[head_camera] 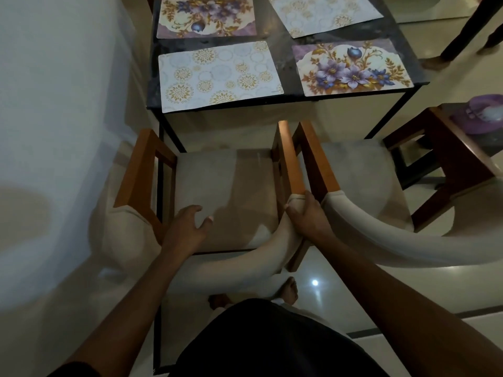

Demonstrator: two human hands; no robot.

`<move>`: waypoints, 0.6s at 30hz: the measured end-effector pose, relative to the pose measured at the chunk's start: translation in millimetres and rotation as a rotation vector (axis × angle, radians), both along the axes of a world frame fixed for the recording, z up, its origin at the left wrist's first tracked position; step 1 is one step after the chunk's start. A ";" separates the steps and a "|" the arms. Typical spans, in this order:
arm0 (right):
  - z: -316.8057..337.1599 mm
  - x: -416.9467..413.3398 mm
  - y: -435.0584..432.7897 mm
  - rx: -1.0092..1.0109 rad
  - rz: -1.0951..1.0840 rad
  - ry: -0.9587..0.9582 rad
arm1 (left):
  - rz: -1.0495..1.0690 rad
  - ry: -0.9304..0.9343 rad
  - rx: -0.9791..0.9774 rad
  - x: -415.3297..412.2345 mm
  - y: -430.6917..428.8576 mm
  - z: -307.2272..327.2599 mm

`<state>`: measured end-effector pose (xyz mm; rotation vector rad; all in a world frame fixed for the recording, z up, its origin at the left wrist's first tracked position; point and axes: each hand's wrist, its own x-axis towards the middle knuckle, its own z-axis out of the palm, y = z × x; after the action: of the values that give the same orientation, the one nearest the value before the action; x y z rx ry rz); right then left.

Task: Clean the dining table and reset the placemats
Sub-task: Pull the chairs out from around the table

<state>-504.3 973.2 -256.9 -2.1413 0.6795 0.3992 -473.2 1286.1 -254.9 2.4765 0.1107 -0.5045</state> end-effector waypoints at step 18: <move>59.4 -53.9 -95.6 -0.009 -0.182 -0.325 | -0.301 -0.025 -0.100 12.8 -174.5 35.8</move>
<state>-558.2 877.6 -197.5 -2.0672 0.6800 -0.0500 -460.4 1111.6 -219.1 2.4108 -0.2949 -0.5877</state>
